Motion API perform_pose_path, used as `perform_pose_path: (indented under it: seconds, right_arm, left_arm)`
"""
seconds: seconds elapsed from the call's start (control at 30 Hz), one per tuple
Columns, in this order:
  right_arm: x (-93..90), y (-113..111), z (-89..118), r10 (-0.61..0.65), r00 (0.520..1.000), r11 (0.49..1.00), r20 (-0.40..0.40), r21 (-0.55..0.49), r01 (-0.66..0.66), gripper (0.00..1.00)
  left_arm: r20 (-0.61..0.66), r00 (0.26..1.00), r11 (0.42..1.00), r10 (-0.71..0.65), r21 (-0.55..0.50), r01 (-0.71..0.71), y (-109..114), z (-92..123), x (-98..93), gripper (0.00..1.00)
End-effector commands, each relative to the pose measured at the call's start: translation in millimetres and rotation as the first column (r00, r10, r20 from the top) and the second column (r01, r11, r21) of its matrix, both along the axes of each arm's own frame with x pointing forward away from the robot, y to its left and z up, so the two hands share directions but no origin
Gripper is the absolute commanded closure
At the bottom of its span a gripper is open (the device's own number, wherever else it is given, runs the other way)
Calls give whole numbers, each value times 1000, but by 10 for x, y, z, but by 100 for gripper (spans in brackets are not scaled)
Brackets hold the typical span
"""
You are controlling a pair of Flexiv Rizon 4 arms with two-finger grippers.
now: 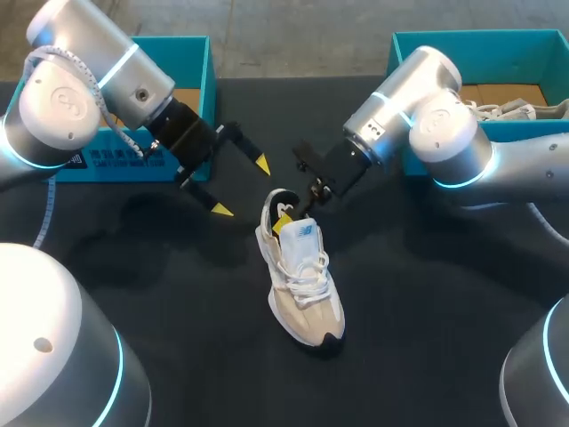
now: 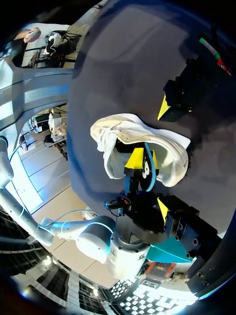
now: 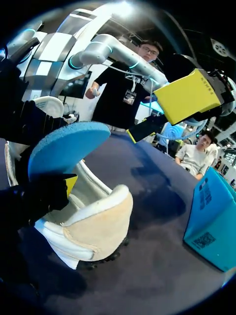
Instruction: Take the shoe out of the shoebox, open the shoe tongue, remove and reinsert the insole, then place the shoe into the shoebox
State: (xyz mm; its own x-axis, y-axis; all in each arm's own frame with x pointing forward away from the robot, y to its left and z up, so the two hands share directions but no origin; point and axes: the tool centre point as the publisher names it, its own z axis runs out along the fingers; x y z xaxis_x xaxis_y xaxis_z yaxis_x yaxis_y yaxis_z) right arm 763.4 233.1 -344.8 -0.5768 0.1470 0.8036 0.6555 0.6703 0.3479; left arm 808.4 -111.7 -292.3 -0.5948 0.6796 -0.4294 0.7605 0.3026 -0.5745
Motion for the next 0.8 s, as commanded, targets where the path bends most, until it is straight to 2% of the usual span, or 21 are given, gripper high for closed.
perform_pose_path:
  seconds: [0.03, 0.1, 0.5, 0.53, 0.57, 0.6, 0.7, 0.8]
  right_arm:
    - [-23, -18, 46, -13, 1000, 1000, 16, 3, 13, 81]
    - [3, -7, 71, -12, 1000, 1000, 25, 2, 12, 100]
    - [191, 66, 105, 23, 999, 1000, 46, 21, -24, 100]
    - [198, 71, 96, 29, 999, 999, 43, 24, -30, 95]
    - [199, 75, 89, 31, 999, 999, 42, 24, -32, 78]
    - [197, 74, 82, 31, 999, 999, 42, 25, -33, 73]
    - [175, 53, 73, 4, 999, 999, 48, 43, -6, 72]
    - [144, 32, 72, -70, 995, 991, 64, 118, 62, 68]
  left_arm:
    - [-2, 1000, 1000, -4, 2, 4, -11, -12, 15, 0]
    - [-2, 1000, 1000, -7, 3, 7, -14, -14, 16, 0]
    - [0, 1000, 1000, -6, 4, 6, -6, -4, 10, 0]
    - [0, 1000, 1000, -6, 5, 6, -5, -3, 9, 0]
    - [0, 1000, 1000, -5, 5, 5, -4, -2, 7, 0]
    - [1, 1000, 1000, -5, 6, 5, -4, 0, 5, 0]
    - [1, 1000, 1000, -5, 7, 5, -8, 6, 3, 0]
    - [1, 1000, 1000, -9, 9, 9, -24, 18, 8, 0]
